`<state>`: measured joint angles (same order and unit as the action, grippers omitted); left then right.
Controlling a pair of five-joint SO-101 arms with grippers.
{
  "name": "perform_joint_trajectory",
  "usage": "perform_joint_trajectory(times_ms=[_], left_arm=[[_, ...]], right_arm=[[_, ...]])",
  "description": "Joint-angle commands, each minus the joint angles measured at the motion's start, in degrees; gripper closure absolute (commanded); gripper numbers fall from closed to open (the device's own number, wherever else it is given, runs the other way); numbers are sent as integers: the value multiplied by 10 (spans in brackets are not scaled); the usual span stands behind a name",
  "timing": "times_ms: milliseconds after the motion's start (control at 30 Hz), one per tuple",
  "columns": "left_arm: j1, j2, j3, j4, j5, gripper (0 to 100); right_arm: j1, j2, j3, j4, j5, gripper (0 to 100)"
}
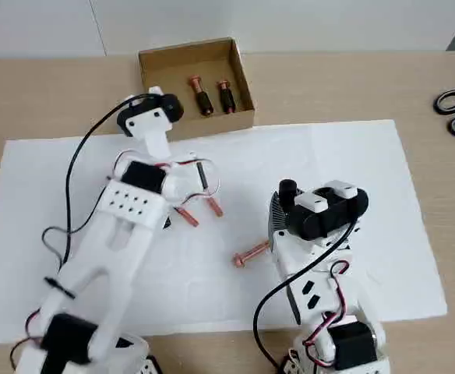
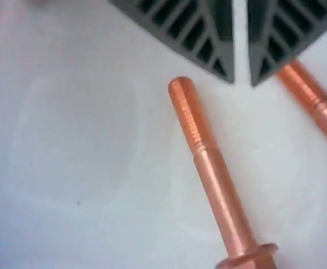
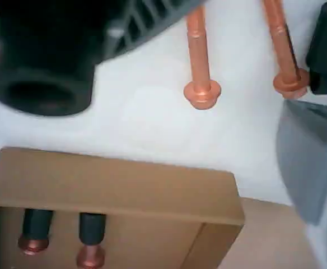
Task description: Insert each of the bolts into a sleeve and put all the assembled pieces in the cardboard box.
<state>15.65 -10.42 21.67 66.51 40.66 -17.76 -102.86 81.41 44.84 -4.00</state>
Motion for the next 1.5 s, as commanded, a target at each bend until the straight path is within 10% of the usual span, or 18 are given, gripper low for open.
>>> perform_joint_trajectory(times_ms=[0,533,1467], left_arm=[[4,48,-69,17,4,994],[4,353,-450,261,101,992],[0,503,-641,324,107,789]], right_arm=[[6,-11,-3,-12,-4,995],[6,-11,-2,-11,-4,995],[6,-10,11,-10,-4,995]])
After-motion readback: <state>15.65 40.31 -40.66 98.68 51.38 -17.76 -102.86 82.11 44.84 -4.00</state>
